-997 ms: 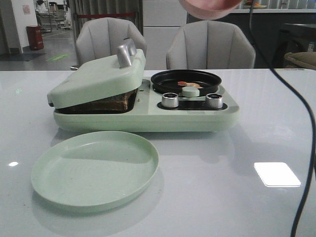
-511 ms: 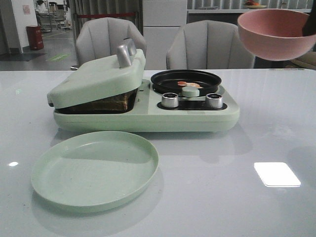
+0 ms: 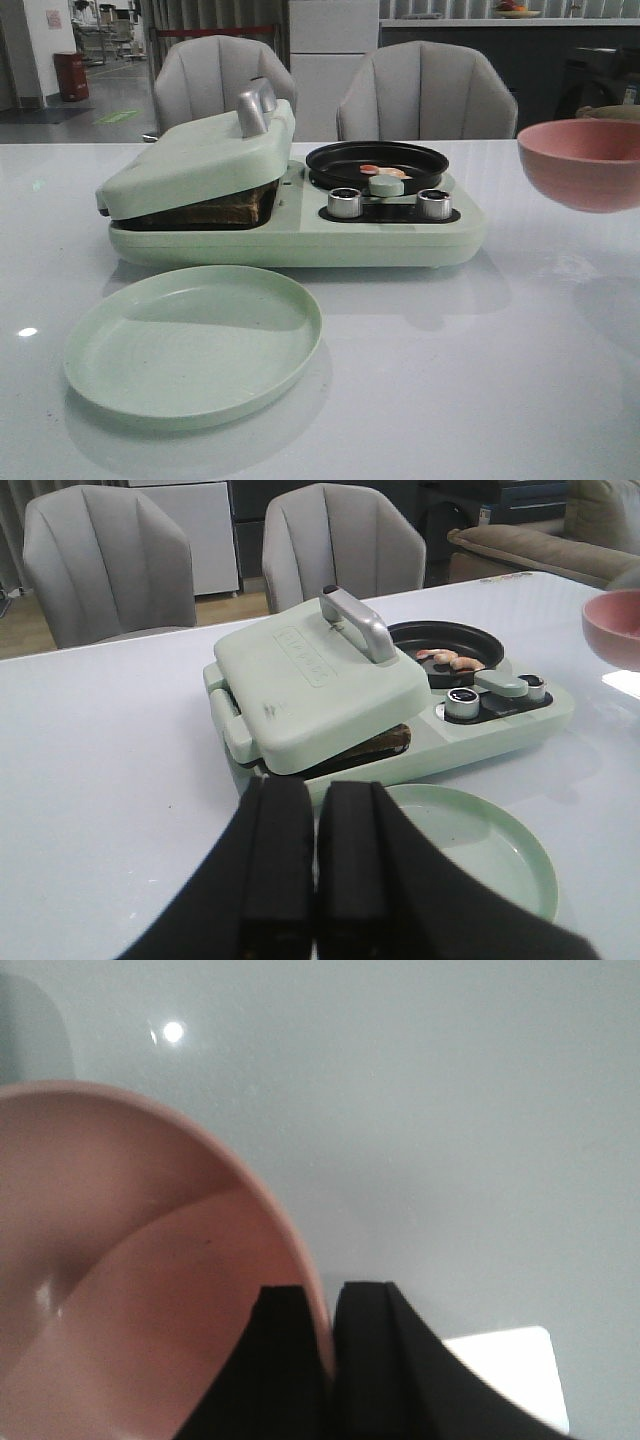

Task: Make breakfast with bread and shrimp
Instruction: 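Carry the empty pink bowl back beside the press, then lower the pink bowl onto the table and open the right gripper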

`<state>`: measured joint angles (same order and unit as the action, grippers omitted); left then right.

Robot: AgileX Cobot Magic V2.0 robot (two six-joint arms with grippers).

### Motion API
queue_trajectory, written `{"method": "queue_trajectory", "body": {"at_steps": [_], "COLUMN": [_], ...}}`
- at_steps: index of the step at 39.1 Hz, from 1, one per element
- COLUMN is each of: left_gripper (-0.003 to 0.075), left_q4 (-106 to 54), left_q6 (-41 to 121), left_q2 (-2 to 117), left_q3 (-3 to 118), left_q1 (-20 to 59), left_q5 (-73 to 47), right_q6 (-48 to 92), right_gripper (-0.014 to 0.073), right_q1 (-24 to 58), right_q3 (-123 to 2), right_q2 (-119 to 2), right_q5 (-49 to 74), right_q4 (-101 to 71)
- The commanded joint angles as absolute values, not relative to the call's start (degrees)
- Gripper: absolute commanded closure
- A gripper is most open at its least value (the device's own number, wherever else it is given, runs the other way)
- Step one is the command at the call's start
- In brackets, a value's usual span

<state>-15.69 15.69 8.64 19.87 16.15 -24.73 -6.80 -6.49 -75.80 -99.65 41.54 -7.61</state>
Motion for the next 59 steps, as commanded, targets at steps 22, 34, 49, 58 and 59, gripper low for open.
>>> {"method": "queue_trajectory", "body": {"at_steps": [22,34,49,58,59], "left_gripper": [0.0606,0.0606,0.0606,0.0606,0.0606], "left_q4": [-16.70,-16.70,-16.70,-16.70,-16.70], "left_q6": [15.06,15.06,15.06,15.06,15.06], "left_q2": [9.20,9.20,9.20,9.20,9.20], "left_q3": [21.46,21.46,21.46,21.46,21.46], "left_q1": [16.52,16.52,16.52,16.52,16.52], "left_q5": [-20.48,-20.48,-20.48,-20.48,-20.48], "right_q6": [0.00,0.72,4.98,5.21,5.21], "right_gripper": [0.0278,0.0119,0.0119,0.0119,0.0119], "right_q1": [-6.51,-6.51,3.23,9.98,10.51], "right_q3": [-77.66,-77.73,-77.66,-74.79,-73.71], "right_q2": [-106.00,-101.88,-82.65,-74.38,-73.43], "right_q5": [39.87,39.07,35.32,33.85,33.14], "right_q4": [-7.13,-4.57,-4.62,-5.13,-5.27]}}
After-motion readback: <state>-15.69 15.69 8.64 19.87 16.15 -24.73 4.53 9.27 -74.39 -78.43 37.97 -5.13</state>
